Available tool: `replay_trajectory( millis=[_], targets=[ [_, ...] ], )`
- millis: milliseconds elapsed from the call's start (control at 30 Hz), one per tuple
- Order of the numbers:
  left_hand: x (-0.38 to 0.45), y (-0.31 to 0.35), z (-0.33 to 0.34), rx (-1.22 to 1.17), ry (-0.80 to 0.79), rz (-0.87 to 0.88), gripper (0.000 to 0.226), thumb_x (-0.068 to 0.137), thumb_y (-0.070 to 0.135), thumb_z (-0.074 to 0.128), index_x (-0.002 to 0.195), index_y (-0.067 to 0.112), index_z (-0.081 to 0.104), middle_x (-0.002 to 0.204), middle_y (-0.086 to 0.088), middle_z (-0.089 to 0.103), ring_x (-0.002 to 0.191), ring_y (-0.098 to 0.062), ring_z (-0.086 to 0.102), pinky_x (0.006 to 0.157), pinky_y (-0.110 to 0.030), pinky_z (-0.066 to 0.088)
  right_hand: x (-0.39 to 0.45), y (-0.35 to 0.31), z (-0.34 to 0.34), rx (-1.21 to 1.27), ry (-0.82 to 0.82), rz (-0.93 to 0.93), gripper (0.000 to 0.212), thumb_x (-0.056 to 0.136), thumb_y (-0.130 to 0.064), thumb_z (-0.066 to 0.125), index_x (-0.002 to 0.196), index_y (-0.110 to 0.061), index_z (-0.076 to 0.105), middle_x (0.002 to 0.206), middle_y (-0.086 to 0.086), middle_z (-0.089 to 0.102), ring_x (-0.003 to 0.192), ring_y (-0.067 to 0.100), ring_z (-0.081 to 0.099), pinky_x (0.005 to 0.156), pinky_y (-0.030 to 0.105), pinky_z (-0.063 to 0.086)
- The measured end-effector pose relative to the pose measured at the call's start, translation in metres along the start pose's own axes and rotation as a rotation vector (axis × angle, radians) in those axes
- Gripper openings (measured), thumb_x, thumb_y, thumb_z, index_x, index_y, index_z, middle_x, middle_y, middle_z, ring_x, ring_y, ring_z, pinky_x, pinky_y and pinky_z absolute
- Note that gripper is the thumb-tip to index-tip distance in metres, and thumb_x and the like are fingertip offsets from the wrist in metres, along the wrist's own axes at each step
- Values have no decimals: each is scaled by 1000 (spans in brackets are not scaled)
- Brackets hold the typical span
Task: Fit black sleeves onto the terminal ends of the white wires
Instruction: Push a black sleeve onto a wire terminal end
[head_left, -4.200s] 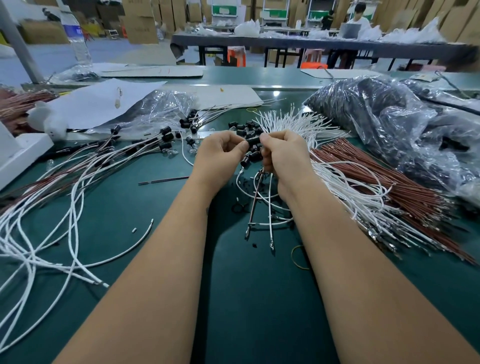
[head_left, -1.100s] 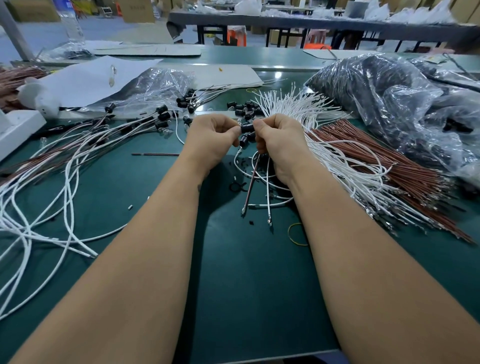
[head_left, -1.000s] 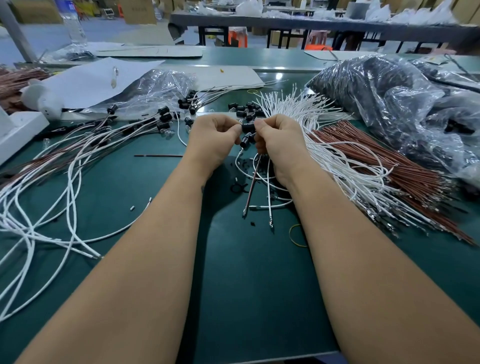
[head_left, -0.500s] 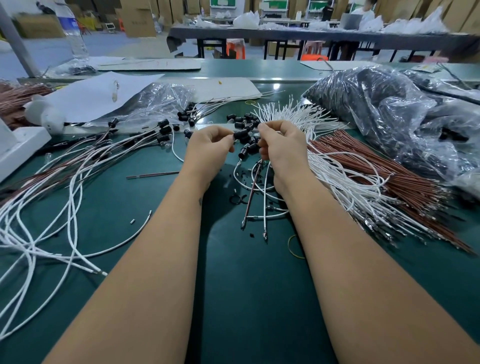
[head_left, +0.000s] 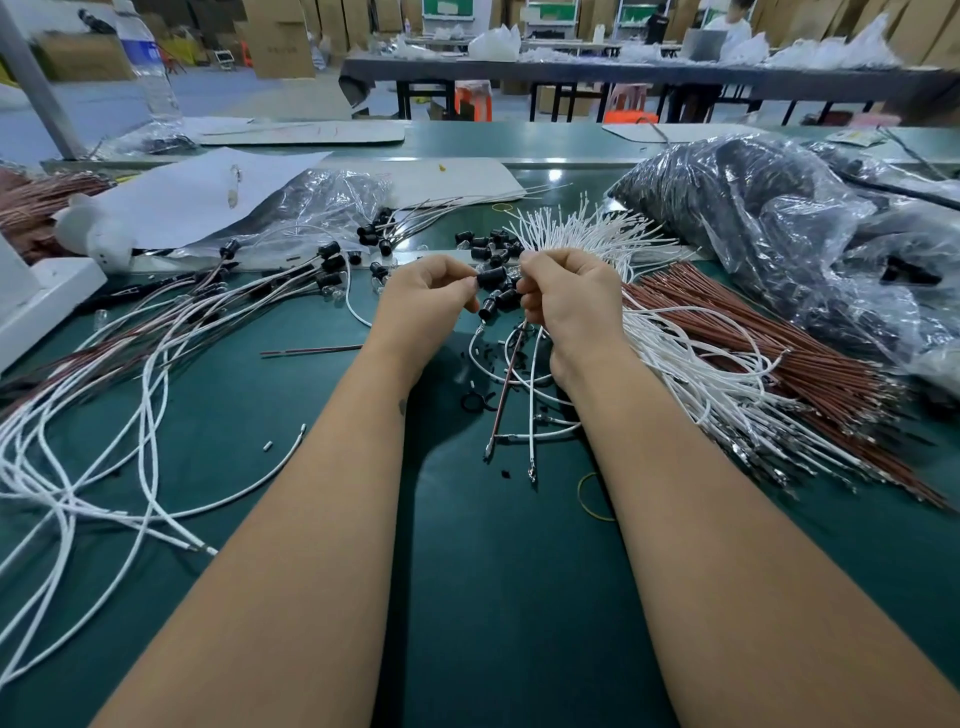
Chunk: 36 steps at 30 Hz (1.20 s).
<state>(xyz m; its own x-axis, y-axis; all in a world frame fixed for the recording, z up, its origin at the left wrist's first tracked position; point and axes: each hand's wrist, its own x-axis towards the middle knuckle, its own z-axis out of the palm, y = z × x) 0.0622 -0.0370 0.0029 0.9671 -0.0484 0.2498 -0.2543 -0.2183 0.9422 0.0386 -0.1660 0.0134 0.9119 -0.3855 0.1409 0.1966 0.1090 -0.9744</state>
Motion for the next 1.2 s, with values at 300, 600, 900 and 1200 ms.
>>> replay_trajectory(
  millis=[300,600,900,1200],
  targets=[
    [0,1,1,11,-7,-17,11,91,12,57,88,13,68,62,8,64,54,-7,40,48,-11,36,-2,1,2,-58,-38,-5,13,90,-9,65,77,-11,62,63,2,60,45,2,52,46,14,43],
    [0,1,-2,-30,-4,0,14,90,12,59,80,16,68,59,10,64,55,-9,40,48,-11,35,-3,-2,2,-36,-49,17,14,89,-7,64,76,-10,64,61,1,63,50,8,54,47,17,45],
    [0,-2,-4,-38,-5,103,13,86,11,69,75,18,68,60,10,65,53,5,54,55,-8,41,-3,0,2,-92,-46,-20,17,91,-5,63,75,-13,63,61,0,58,43,-2,51,47,13,45],
    [2,-5,-11,-4,-29,59,12,83,17,73,72,21,71,61,7,68,67,-14,55,67,-27,44,1,3,2,-312,-54,-78,18,89,-12,66,73,-21,65,70,-1,61,66,11,56,60,21,48]
  ],
)
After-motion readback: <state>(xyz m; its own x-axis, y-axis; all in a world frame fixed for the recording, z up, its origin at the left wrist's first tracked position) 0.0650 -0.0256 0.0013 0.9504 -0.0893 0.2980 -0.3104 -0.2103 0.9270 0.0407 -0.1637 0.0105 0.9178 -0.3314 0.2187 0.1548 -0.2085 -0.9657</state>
